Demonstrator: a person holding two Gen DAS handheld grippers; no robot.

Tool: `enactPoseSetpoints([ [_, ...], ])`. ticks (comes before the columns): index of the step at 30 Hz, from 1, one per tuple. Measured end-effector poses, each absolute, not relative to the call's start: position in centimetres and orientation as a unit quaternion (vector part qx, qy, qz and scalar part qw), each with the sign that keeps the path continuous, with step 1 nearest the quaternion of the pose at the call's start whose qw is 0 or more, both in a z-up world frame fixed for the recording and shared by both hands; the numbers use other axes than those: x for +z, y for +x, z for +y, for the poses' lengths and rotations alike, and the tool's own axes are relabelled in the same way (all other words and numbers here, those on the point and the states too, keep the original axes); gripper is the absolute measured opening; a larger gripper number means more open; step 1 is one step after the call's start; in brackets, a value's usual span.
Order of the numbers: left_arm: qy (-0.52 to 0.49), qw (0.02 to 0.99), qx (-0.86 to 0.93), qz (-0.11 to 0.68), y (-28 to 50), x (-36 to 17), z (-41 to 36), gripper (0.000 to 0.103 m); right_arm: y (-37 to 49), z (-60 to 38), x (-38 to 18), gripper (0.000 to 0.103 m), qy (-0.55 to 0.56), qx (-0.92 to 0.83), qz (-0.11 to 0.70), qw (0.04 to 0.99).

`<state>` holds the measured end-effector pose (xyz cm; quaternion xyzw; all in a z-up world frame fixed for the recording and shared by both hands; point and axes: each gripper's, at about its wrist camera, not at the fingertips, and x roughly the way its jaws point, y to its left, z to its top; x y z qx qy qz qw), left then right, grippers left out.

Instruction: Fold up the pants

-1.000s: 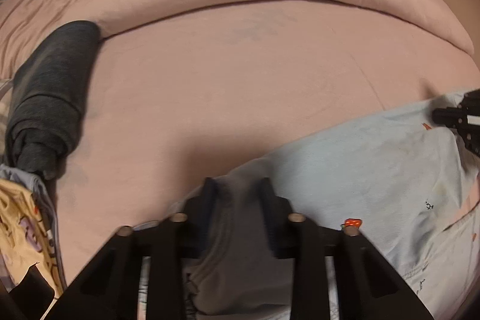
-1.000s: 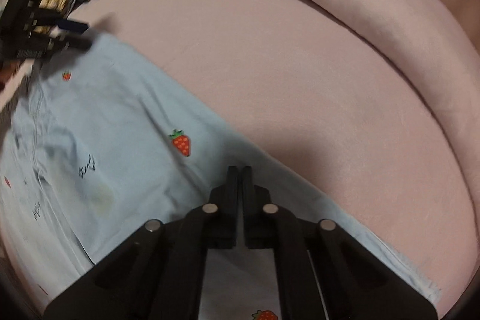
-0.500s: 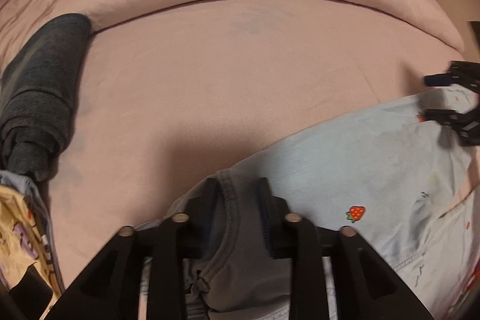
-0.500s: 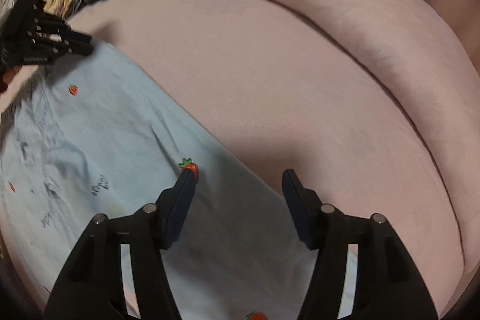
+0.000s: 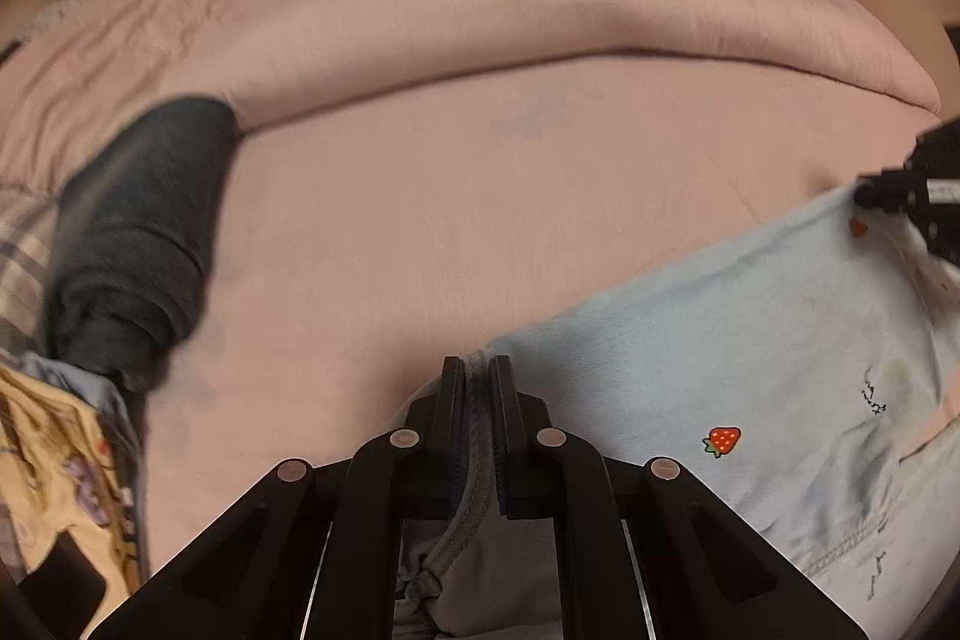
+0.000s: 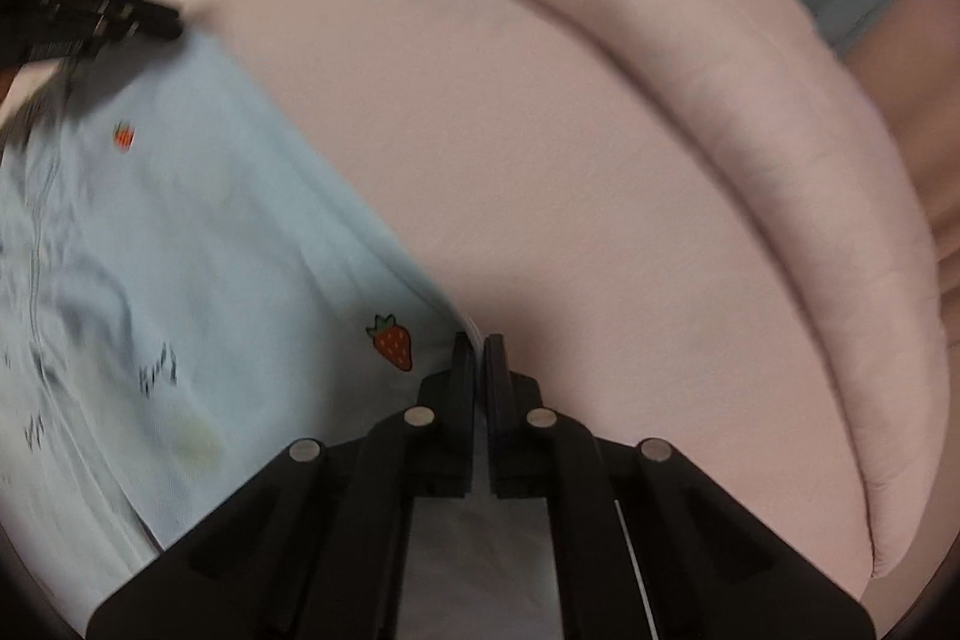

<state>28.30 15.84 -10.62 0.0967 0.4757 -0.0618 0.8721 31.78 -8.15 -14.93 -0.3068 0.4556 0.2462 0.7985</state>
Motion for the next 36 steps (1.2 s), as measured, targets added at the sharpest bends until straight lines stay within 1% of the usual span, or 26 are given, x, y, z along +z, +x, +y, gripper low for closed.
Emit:
enactPoseSetpoints([
  [3,0.087,0.873,-0.052,0.476,29.7,-11.4,15.9,0.008,33.2,-7.4,-14.2,0.003,-0.290,0.235,0.450,0.811],
  [6,0.100,0.862,-0.030,0.496,30.6,-13.6,14.9,0.008,33.6,-6.8,-16.6,0.006,-0.297,0.221,0.465,0.804],
  [7,0.115,0.863,-0.022,0.491,30.9,-13.8,14.5,0.008,34.0,-6.4,-18.1,0.006,-0.302,0.212,0.476,0.799],
  [8,0.127,0.865,-0.015,0.485,30.8,-13.6,14.1,0.008,33.9,-5.8,-18.7,0.010,-0.305,0.207,0.474,0.800],
  [9,0.127,0.863,-0.013,0.489,30.9,-13.4,14.2,0.008,33.7,-5.6,-18.7,0.011,-0.310,0.205,0.462,0.805],
  [10,0.121,0.862,-0.011,0.493,30.9,-13.2,14.5,0.012,33.8,-5.5,-18.4,0.012,-0.310,0.203,0.458,0.808],
  [11,0.114,0.860,-0.006,0.497,30.8,-12.8,14.9,0.023,34.0,-5.9,-18.0,0.012,-0.301,0.203,0.466,0.807],
  [12,0.109,0.859,0.000,0.500,30.9,-12.5,15.2,0.030,34.1,-6.4,-17.5,0.017,-0.287,0.204,0.476,0.806],
  [13,0.097,0.861,0.010,0.499,30.8,-11.7,15.7,0.047,34.3,-6.8,-16.9,0.019,-0.276,0.205,0.481,0.806],
  [14,0.090,0.866,0.012,0.491,30.4,-11.1,16.1,0.057,34.2,-7.8,-15.6,0.022,-0.252,0.205,0.479,0.816],
  [16,0.079,0.879,0.010,0.469,29.3,-9.6,16.3,0.059,33.8,-9.8,-13.4,0.025,-0.213,0.211,0.465,0.833],
  [18,0.073,0.884,-0.008,0.462,28.4,-8.9,15.7,0.059,33.2,-12.3,-12.1,0.034,-0.184,0.204,0.460,0.844],
  [22,0.073,0.880,-0.069,0.465,26.7,-9.2,12.1,0.059,31.4,-18.3,-11.8,0.035,-0.140,0.147,0.475,0.856],
  [26,0.084,0.865,-0.151,0.472,26.1,-10.2,5.9,0.059,29.4,-26.2,-12.9,0.035,-0.082,0.054,0.508,0.856],
  [29,0.078,0.855,-0.198,0.473,26.3,-10.9,1.1,0.059,28.0,-31.0,-12.7,0.035,-0.035,-0.004,0.504,0.863],
  [31,0.080,0.848,-0.222,0.475,26.5,-11.6,-1.9,0.059,27.1,-33.9,-12.6,0.038,-0.012,-0.040,0.499,0.866],
  [33,0.076,0.834,-0.240,0.491,26.9,-12.7,-3.6,0.059,26.6,-36.6,-13.2,0.047,0.012,-0.075,0.499,0.863],
  [35,0.069,0.821,-0.237,0.514,26.8,-14.5,-5.1,0.060,26.5,-38.5,-14.4,0.048,0.027,-0.094,0.508,0.856],
  [36,0.072,0.833,-0.232,0.497,26.3,-14.4,-5.2,0.060,26.7,-39.1,-14.9,0.047,0.031,-0.101,0.511,0.853],
])
